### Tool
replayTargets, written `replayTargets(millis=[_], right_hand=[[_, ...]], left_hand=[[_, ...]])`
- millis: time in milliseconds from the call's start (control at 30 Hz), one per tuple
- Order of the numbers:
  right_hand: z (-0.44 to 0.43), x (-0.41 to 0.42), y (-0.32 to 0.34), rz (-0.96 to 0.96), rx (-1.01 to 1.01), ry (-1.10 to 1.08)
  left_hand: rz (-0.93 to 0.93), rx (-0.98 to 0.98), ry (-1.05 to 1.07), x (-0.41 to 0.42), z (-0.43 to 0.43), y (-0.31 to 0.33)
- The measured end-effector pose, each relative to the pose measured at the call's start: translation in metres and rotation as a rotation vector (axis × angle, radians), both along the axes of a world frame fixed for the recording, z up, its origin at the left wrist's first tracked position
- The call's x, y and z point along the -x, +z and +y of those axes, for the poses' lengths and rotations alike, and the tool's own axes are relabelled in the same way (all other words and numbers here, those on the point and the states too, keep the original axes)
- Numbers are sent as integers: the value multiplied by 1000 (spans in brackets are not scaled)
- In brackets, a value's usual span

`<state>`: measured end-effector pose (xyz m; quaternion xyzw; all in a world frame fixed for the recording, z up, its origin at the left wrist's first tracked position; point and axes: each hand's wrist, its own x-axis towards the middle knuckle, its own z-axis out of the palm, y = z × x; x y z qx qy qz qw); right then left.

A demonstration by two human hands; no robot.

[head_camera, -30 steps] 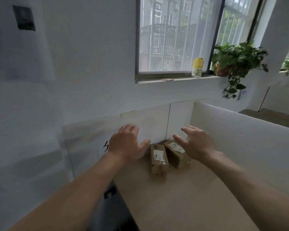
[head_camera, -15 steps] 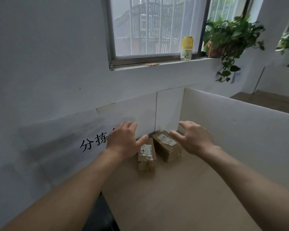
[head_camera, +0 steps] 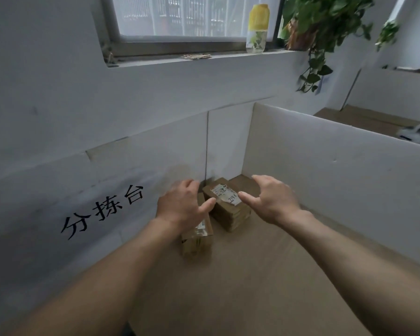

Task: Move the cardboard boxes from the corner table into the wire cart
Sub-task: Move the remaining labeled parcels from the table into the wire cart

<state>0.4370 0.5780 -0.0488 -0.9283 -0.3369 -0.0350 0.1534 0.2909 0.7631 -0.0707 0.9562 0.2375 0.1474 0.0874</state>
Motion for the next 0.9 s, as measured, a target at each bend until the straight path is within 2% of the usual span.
replayTargets(millis=[333,567,900], right_hand=[[76,-63,-81,99,175,-77],[108,-106,-137,184,345,-120],[122,-139,-187,360,416,-136]], left_hand=[[115,190,-45,-61,71,-90],[291,398,-11,-75,96,-153],[136,677,1,-93,104,-197]])
